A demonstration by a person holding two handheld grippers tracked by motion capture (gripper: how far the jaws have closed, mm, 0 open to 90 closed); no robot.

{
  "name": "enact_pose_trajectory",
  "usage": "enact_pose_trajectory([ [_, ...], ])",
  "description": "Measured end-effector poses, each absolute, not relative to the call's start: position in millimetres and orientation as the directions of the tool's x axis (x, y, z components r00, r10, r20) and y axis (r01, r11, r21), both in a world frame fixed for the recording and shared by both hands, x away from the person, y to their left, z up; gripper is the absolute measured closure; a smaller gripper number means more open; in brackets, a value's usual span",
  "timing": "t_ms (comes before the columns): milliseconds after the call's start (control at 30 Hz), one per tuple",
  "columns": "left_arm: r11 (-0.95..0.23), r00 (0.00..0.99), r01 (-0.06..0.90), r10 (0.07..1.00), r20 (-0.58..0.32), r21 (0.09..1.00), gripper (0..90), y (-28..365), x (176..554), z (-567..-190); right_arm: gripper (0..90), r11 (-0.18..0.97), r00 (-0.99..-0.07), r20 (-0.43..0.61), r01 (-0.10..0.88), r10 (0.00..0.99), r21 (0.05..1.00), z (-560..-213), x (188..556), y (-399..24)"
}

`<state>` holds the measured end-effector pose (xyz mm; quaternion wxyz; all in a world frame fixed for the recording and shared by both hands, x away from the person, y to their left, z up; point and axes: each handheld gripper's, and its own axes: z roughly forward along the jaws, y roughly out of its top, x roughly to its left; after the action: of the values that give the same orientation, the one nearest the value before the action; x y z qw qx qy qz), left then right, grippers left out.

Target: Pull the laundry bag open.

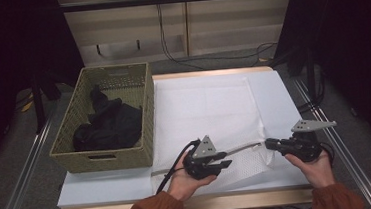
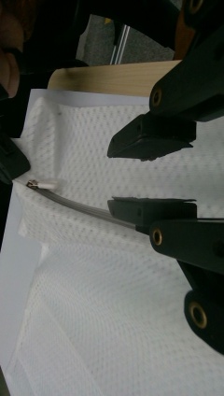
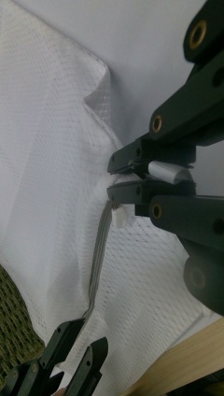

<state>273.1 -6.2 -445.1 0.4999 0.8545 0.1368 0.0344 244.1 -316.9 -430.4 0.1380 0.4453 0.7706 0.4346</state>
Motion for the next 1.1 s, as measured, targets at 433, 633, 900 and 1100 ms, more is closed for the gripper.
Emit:
enact_pose_trajectory([
  [433, -0.457, 0.953, 0.245, 0.277, -0.125, 0.855, 64.6, -47, 274, -466, 84.7, 0.228, -0.582, 0.181, 0.559, 0.793, 0.797, -432, 242, -313],
  [633, -0.469, 0.952, 0.246, 0.279, -0.122, 0.848, 66.6, -58, 279, -467, 84.9, 0.235, -0.591, 0.175, 0.55, 0.787, 0.801, -430, 241, -313],
  [900, -0.464, 0.942, 0.286, 0.298, -0.156, 0.838, 66.3, -69, 288, -477, 84.9, 0.253, -0.607, 0.171, 0.549, 0.776, 0.797, -433, 241, -309],
  [1100, -0.46, 0.946, 0.274, 0.288, -0.15, 0.844, 67.3, -69, 287, -471, 84.9, 0.259, -0.616, 0.171, 0.544, 0.769, 0.798, -433, 241, -308],
])
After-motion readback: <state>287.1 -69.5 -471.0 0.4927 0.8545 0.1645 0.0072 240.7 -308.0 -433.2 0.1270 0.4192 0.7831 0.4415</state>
